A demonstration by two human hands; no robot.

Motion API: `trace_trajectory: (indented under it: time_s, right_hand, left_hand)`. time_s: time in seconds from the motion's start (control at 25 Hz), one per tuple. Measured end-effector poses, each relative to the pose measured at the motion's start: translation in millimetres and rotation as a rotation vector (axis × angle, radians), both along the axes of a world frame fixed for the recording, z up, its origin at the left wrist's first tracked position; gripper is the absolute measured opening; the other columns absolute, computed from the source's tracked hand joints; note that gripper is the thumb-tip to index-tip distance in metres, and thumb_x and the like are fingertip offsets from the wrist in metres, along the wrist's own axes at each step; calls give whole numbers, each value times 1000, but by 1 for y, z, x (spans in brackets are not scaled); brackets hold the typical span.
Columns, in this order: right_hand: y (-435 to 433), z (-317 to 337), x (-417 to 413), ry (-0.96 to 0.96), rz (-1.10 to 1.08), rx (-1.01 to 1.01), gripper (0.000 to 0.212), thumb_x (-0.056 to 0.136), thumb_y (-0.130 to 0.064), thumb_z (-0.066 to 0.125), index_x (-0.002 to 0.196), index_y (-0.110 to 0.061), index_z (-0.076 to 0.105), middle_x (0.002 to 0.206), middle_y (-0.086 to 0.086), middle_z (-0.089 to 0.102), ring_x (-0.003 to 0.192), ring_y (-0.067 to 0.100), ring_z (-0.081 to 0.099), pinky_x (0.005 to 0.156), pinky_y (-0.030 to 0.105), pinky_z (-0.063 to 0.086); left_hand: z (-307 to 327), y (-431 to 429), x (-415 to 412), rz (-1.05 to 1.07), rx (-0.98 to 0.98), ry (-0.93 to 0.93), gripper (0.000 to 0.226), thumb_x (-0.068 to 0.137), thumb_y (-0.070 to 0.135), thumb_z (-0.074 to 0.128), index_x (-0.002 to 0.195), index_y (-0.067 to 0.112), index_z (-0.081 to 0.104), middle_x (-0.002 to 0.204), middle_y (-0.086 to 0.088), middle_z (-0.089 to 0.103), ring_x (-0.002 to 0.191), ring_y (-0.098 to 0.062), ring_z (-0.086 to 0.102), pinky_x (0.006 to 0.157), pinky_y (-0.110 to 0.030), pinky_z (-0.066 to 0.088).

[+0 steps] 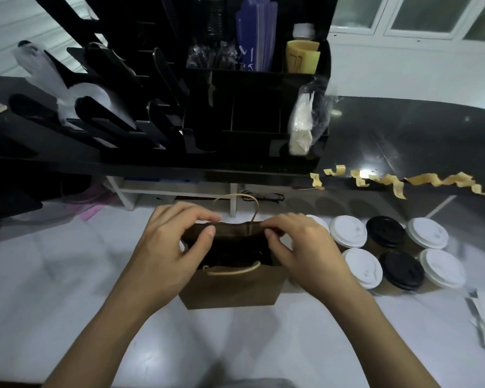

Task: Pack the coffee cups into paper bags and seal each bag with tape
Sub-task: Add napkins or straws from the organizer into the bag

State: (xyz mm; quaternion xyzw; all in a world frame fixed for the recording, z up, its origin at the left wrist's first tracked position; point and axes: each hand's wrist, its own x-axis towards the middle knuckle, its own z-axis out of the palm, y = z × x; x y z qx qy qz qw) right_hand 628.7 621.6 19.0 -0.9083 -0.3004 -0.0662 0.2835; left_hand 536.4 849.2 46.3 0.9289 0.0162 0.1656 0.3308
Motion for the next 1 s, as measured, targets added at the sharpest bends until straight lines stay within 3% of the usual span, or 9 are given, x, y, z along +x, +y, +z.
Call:
trace_trajectory:
  time_s: [0.12, 0.36, 0.68, 1.0]
  right_hand:
    - [-14, 4, -5, -14, -37, 43, 13, 97, -23, 62, 107, -26, 70, 90, -12, 65, 86, 9, 56, 76, 30, 48]
    - [-60, 16, -25, 11, -161, 72, 16, 98, -25, 61, 111, -25, 71, 97, -13, 68, 88, 7, 60, 77, 29, 55]
    - [-152, 6, -65, 14, -419, 148, 11, 96, -23, 63, 102, -27, 71, 90, -16, 66, 87, 7, 61, 78, 33, 52]
    - [-247, -12, -124, 63, -748, 161, 12, 96, -24, 63, 103, -28, 72, 88, -17, 66, 87, 7, 60, 80, 31, 52]
  left_hand:
    - [17, -23, 1, -60, 12, -32, 22, 95, 41, 52, 112, 36, 65, 113, 24, 57, 119, 0, 44, 87, -8, 34]
    - [30, -72, 8, -245, 58, -61, 21, 95, 39, 52, 112, 37, 65, 112, 26, 55, 120, 0, 43, 92, -15, 36]
    - [21, -147, 17, -495, 75, -35, 20, 95, 37, 53, 111, 36, 65, 113, 28, 55, 119, 1, 43, 95, -5, 27]
    - [4, -250, 27, -813, 15, -4, 18, 95, 35, 55, 108, 35, 67, 110, 24, 60, 114, -6, 50, 92, -14, 37]
